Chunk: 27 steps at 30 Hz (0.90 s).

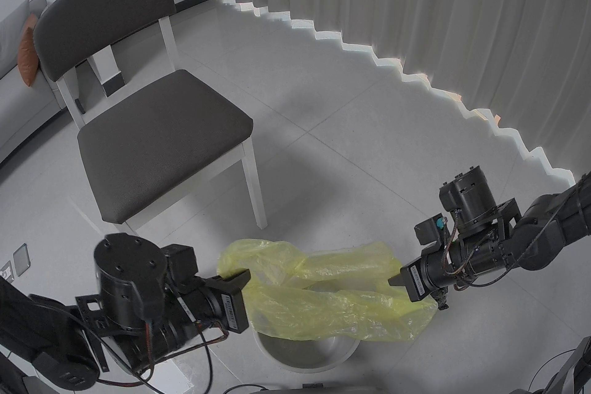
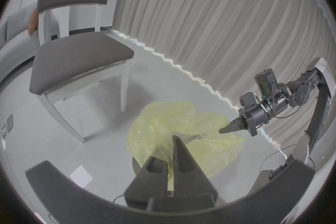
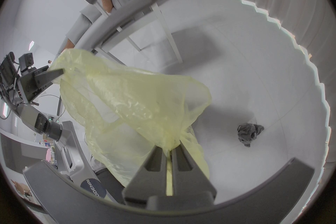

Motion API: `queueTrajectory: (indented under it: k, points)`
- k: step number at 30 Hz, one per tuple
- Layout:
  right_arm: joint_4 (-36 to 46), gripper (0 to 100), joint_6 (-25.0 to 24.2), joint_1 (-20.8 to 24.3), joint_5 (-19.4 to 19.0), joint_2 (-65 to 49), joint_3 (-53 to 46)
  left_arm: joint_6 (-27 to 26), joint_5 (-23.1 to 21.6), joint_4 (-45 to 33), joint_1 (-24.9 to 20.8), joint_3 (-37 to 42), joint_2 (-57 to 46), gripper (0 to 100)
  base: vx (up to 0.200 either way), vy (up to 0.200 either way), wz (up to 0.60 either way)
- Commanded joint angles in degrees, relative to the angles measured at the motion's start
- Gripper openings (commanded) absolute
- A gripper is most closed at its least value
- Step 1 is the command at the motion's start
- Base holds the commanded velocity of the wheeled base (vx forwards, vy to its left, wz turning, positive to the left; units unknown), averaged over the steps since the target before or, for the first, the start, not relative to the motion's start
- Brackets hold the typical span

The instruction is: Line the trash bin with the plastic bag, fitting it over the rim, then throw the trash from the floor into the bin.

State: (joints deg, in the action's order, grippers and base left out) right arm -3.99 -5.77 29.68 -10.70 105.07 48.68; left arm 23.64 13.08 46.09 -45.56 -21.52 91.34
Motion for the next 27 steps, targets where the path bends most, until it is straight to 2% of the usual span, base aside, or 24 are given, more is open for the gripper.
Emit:
queueTrajectory:
  k: [1,9,19,23,27]
  points:
    - [-0.1,0,0.9,-0.9,-0.5,4.3,-1.7,0.4,-0.2,3.0,-2.4,1.6,7.6,0,0.0,0.0,0.0]
    - [-2.2,0,1.5,-1.4,-1.2,8.7,-1.7,4.3,-0.2,4.6,-2.2,2.5,14.6,0,0.0,0.0,0.0]
    - [-3.6,0,1.6,-1.4,-1.2,11.7,0.3,4.7,-2.2,21.7,-1.6,8.8,20.5,0,0.0,0.0,0.0]
    - [-3.6,0,1.6,-1.4,-1.2,11.5,0.4,4.2,-2.6,25.2,-1.4,9.7,20.9,0,0.0,0.0,0.0]
    - [-3.6,0,1.5,-1.4,-1.3,11.5,0.4,3.2,-4.2,25.5,-0.9,9.7,20.5,0,0.0,0.0,0.0]
